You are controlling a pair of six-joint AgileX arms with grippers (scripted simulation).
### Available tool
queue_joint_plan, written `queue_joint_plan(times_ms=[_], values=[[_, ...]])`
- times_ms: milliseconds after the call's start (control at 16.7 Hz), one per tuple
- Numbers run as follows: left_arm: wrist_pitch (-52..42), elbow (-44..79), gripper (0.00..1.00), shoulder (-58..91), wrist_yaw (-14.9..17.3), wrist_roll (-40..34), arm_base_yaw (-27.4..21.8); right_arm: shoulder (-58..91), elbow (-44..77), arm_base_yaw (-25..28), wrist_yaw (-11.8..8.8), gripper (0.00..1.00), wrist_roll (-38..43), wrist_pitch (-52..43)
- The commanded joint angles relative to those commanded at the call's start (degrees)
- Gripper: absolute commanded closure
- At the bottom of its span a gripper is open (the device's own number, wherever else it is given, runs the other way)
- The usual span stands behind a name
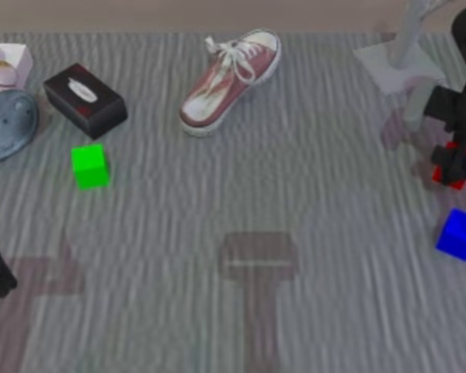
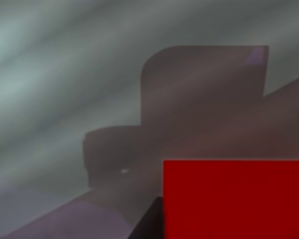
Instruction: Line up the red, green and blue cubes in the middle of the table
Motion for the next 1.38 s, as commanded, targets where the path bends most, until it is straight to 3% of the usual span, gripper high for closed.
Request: queue_joint_plan(times_ms=[360, 720, 1080, 1260, 1380], values=[[0.0, 0.0, 0.0, 0.0, 0.0, 0.0, 0.0, -2.29, 0.78, -0.06, -0.43, 1.0, 0.96, -2.63], [0.0, 0.0, 0.0, 0.0, 0.0, 0.0, 0.0, -4.9, 9.29, 0.43, -0.48, 1.0, 0.8, -14.31], [0.0, 0.0, 0.0, 0.0, 0.0, 0.0, 0.0, -5.16, 10.14, 0.38, -0.49, 1.0, 0.97, -15.2], [0.0, 0.0, 0.0, 0.0, 0.0, 0.0, 0.0, -4.44, 11.71, 4.02, -0.45, 1.0, 2.78, -16.0], [0.0, 0.0, 0.0, 0.0, 0.0, 0.0, 0.0, -3.7, 13.38, 9.45, -0.42, 1.0, 5.34, -16.98]])
